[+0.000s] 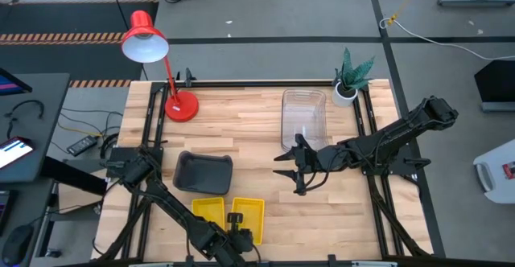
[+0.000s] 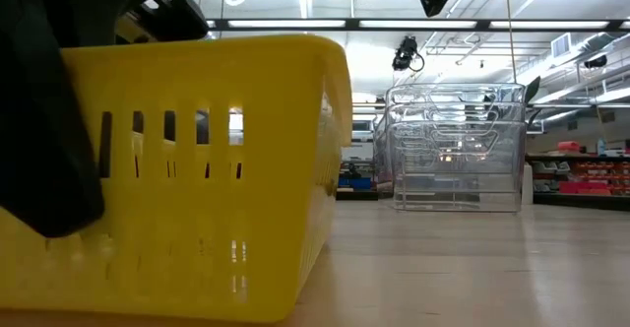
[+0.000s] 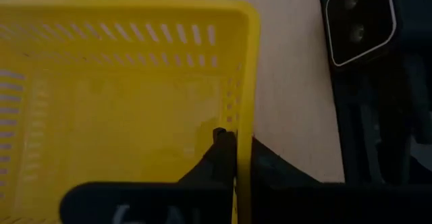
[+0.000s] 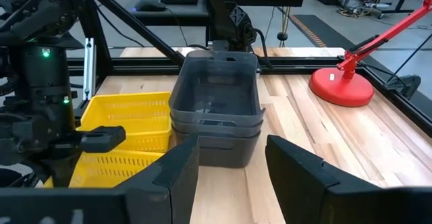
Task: Stack baskets by color
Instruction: Stack the right yellow bin on the left yellow bin
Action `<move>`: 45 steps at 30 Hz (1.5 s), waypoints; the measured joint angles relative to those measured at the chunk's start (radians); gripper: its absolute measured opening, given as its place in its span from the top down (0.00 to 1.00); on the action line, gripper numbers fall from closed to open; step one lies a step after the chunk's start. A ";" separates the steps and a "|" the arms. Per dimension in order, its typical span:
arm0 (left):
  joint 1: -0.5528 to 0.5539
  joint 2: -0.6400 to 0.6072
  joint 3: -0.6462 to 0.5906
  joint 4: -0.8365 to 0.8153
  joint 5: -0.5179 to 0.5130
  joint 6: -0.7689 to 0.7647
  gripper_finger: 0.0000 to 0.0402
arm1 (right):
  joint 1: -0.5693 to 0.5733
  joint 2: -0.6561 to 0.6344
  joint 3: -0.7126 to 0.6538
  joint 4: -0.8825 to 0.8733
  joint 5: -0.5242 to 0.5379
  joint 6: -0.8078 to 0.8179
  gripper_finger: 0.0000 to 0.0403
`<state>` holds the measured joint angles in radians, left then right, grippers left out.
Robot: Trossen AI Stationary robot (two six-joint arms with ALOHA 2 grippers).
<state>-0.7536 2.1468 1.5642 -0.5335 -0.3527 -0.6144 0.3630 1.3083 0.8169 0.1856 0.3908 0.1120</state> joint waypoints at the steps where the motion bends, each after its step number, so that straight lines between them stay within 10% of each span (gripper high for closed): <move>1: 0.000 0.000 0.000 0.000 0.000 0.000 0.98 | 0.000 0.000 0.000 0.000 0.000 0.001 0.56; 26: -0.105 -0.009 0.442 -0.637 -0.115 -0.070 0.99 | 0.002 0.000 0.000 0.000 0.000 -0.002 0.56; 45: -0.264 -0.007 0.459 -0.898 -0.231 -0.448 0.99 | 0.002 0.000 0.000 0.000 0.000 0.007 0.56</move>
<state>-1.0179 2.1399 2.0228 -1.4310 -0.5841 -1.0624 0.3645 1.3083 0.8169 0.1860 0.3908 0.1192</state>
